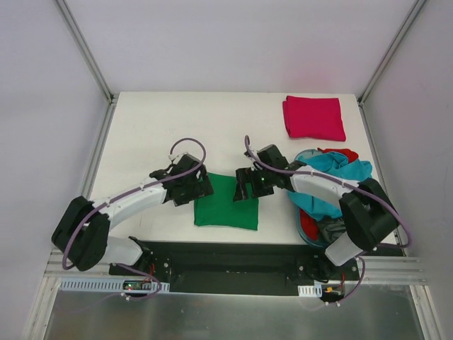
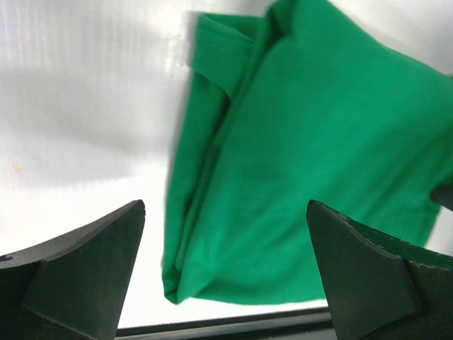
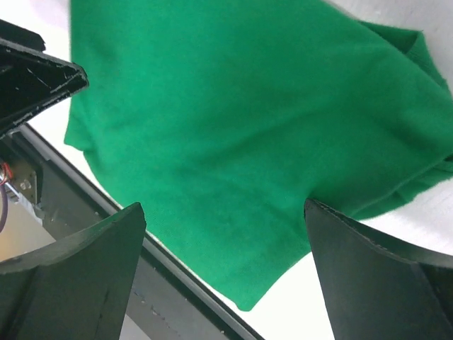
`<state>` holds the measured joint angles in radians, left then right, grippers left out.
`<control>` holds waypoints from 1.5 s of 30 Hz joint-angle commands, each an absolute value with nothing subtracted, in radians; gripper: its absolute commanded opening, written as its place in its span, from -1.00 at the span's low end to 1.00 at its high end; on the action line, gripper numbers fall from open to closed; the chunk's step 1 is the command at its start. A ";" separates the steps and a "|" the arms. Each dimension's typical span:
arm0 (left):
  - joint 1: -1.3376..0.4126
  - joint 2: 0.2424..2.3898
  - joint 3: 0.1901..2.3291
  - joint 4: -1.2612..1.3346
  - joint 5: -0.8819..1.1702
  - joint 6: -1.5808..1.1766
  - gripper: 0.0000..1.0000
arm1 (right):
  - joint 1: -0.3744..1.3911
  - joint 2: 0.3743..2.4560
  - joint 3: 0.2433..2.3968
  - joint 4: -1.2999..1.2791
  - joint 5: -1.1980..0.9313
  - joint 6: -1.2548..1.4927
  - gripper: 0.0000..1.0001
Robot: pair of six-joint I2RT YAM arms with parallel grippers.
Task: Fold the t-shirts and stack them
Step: Fold the long partially folded tshirt into a neat square, then put the neatly folded tshirt into the corner of the board with the right arm
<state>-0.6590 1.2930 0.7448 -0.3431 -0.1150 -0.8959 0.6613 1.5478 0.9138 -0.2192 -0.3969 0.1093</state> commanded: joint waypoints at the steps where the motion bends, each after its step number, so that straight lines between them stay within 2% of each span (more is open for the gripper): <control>1: -0.630 1.408 0.802 -0.361 -0.110 -0.836 0.85 | 0.660 1.618 0.928 -0.166 -0.408 0.144 0.92; 8: -0.626 1.522 0.830 -0.345 -0.103 -0.831 0.49 | 0.660 1.545 0.917 -0.182 -0.365 0.104 0.92; 14: -0.621 1.597 0.844 -0.330 -0.060 -0.821 -0.21 | 0.660 1.344 0.859 -0.218 -0.244 0.083 0.92; 16: -0.621 1.614 0.851 -0.328 -0.057 -0.808 -0.57 | 0.660 1.278 0.836 -0.242 -0.191 0.083 0.92; 17: -0.621 1.618 0.857 -0.330 -0.058 -0.804 -0.93 | 0.660 1.243 0.822 -0.256 -0.158 0.083 0.92; 18: -0.621 1.621 0.861 -0.330 -0.063 -0.801 -1.00 | 0.660 1.203 0.807 -0.265 -0.129 0.086 0.92; 23: -0.621 1.611 0.876 -0.330 -0.103 -0.799 -1.00 | 0.658 1.031 0.706 -0.255 0.133 0.165 0.92; 26: -0.621 1.594 0.861 -0.330 -0.109 -0.819 -1.00 | 0.657 1.028 0.693 -0.239 0.051 0.222 0.92; 30: -0.621 1.556 0.815 -0.330 -0.110 -0.856 -1.00 | 0.682 1.080 0.739 -0.311 -0.032 0.297 0.92; 34: -0.623 1.542 0.792 -0.328 -0.107 -0.864 -1.00 | 0.739 1.179 0.775 -0.351 0.067 0.365 0.92; 42: -0.623 1.549 0.778 -0.321 -0.092 -0.876 -1.00 | 0.795 1.368 0.796 -0.292 0.078 0.465 0.98; 45: -0.623 1.548 0.767 -0.313 -0.086 -0.882 -1.00 | 0.802 1.446 0.804 -0.258 0.058 0.485 0.79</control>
<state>-0.6331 1.5463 0.8108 -0.2649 -0.0704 -0.8734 0.7914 1.3735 0.7559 -0.3073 0.0486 0.4206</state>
